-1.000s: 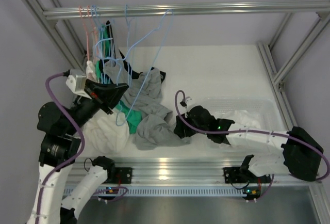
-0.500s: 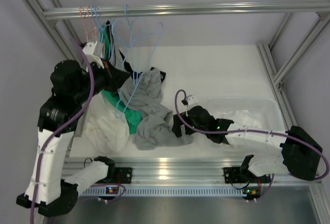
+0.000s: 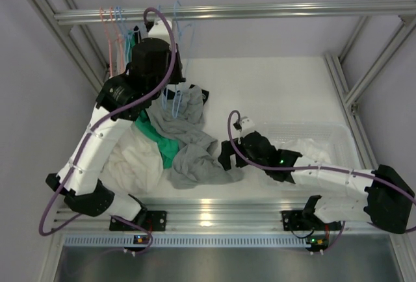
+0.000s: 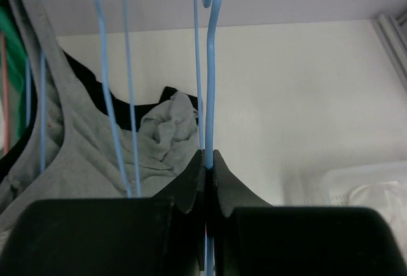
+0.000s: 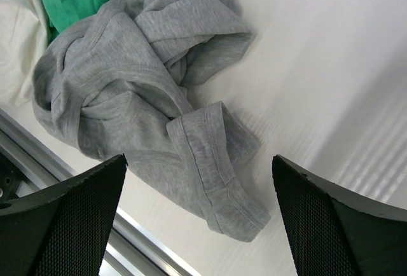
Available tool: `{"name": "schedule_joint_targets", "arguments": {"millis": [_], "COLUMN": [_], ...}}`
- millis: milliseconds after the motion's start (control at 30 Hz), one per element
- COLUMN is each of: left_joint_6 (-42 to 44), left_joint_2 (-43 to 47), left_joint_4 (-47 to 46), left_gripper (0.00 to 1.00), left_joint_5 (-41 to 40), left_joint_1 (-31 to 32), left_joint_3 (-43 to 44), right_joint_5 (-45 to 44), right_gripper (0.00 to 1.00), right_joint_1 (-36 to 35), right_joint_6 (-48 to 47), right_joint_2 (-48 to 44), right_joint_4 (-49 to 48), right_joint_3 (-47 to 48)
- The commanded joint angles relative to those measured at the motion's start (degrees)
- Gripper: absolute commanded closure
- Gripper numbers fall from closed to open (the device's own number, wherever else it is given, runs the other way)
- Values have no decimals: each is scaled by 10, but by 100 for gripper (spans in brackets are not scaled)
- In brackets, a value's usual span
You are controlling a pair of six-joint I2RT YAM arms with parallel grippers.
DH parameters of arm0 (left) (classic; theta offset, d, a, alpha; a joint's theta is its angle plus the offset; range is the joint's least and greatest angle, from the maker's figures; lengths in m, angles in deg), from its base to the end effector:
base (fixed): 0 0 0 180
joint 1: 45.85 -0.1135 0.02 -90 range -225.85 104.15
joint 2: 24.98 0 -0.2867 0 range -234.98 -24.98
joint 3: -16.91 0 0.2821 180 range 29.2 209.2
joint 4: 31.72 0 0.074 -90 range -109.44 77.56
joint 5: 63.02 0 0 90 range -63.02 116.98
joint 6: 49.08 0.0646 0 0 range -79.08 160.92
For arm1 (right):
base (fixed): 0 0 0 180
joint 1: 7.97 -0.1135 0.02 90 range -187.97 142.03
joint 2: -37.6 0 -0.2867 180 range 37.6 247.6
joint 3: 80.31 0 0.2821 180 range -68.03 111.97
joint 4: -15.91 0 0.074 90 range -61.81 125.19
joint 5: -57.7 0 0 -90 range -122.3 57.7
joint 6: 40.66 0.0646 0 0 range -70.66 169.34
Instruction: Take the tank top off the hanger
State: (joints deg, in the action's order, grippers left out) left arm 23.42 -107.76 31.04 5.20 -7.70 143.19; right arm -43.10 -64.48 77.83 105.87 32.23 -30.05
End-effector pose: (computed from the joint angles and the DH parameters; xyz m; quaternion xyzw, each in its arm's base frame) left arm 0.2626 -0.1758 0.5479 0.0359 0.8074 -0.1291 0.5746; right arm 0.1732 0.2399 0.2151 -0.1705 0.8648 0.2527 0.3989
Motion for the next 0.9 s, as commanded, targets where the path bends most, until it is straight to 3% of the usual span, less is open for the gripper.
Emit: {"name": "schedule_joint_targets", "arguments": {"millis": [0,233,400,700,867], "left_joint_6": [2,19,-6,-17,-5], "left_joint_2": [2,-92,-98,-88,-78], "left_joint_4": [-5,-3,-4,-13,-13], "left_gripper": [100,100,100,100,100], "left_joint_5": [-110,-84,-13,46,37], "left_joint_1": [-1,-46,-97,-99,-99], "left_joint_3": [16,100,58,-27,-40], "right_joint_5": [-15,-4,0,17,25], "right_gripper": [5,4,3,2,2], "right_joint_1": [0,0,0,-1,-1], "right_joint_6": [-12,-13,-19,-27,-28], "right_joint_2": [-25,-31,-47,-40,-20], "right_joint_4": [7,6,8,7,3], "right_joint_3": [12,24,25,34,45]}}
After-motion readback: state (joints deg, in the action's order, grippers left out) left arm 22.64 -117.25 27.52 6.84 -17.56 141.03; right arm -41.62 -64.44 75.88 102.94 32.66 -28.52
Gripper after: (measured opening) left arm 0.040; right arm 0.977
